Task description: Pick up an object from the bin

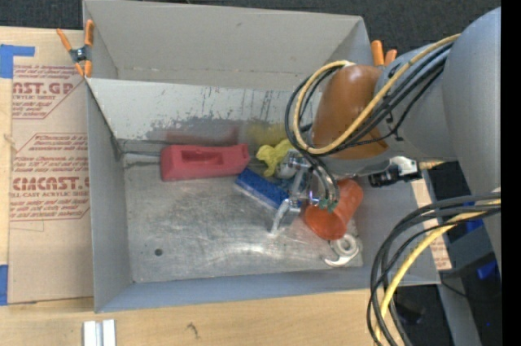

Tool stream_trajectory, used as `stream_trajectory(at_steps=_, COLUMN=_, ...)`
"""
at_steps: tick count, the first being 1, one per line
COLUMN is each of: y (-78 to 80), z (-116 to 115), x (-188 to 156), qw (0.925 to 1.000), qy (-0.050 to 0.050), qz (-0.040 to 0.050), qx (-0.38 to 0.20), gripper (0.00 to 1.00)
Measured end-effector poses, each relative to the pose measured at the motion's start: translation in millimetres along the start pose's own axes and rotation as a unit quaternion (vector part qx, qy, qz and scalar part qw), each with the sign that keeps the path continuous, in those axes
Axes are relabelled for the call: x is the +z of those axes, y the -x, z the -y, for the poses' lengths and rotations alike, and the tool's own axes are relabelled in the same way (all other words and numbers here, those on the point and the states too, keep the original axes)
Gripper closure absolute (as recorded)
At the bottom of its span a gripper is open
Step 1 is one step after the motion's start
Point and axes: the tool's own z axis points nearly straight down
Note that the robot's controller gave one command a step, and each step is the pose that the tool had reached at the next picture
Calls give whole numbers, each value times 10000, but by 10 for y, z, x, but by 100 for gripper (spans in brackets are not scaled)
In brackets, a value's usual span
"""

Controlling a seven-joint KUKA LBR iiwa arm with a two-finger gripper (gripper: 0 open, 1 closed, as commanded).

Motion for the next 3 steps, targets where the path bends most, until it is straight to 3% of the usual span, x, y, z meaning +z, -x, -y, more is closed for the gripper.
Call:
stream_trajectory(at_steps=1, y=46, z=-16, x=-41, qw=10000, qy=-5, qz=-55, qx=-65, gripper=100)
stream_trajectory(at_steps=3, y=30, z=-11, x=-59, qw=10000, qy=-13, qz=-37, qx=-87, gripper=100)
